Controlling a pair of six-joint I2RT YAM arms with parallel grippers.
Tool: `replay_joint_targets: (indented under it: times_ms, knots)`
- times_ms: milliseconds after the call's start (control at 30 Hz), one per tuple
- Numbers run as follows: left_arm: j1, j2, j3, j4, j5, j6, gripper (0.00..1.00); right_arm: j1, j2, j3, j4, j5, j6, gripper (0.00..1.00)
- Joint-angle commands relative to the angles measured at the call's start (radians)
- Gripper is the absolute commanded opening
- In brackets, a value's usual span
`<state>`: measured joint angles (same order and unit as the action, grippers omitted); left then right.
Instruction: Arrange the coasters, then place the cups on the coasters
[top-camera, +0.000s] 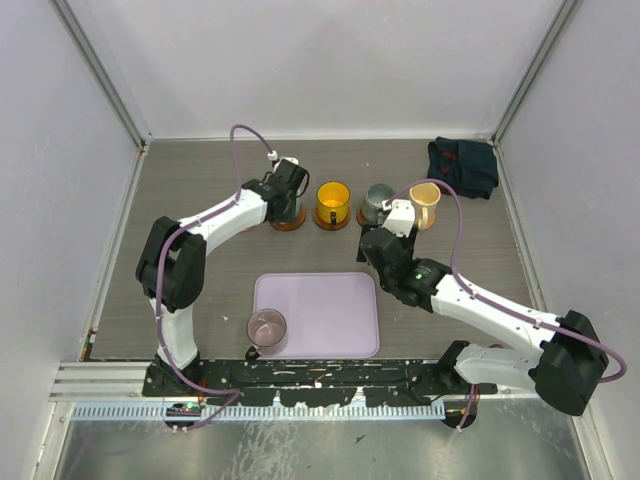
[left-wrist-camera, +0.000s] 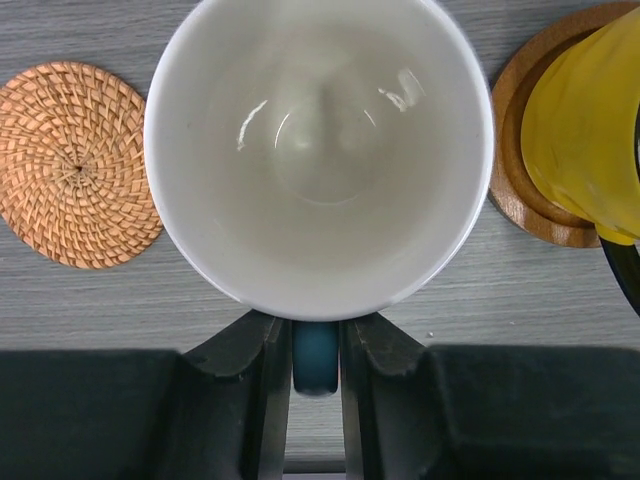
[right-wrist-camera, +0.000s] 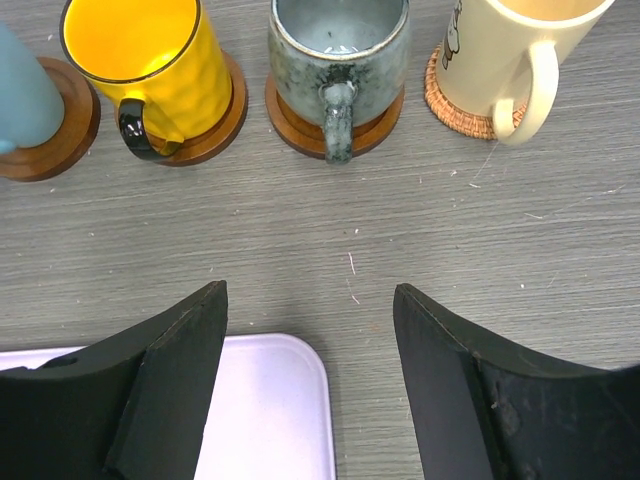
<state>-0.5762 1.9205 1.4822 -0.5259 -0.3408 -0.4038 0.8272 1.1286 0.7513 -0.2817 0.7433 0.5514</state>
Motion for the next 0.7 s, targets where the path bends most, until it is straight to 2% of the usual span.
replay_joint_targets:
  times_ms: [0, 267, 667]
  knots:
    - [0.004, -0.034, -0.003, 0.060, -0.021, -0.008, 0.27, -0.005, -0.001, 0.030, 0.023, 0.002, 0.015, 0.72]
    - [0.004, -0.062, -0.030, 0.057, -0.017, -0.017, 0.51, -0.004, -0.002, 0.032, 0.022, -0.008, 0.025, 0.71]
    - [0.004, -0.177, -0.111, 0.053, -0.024, -0.019, 0.61, -0.005, -0.005, 0.036, 0.013, -0.022, 0.041, 0.70]
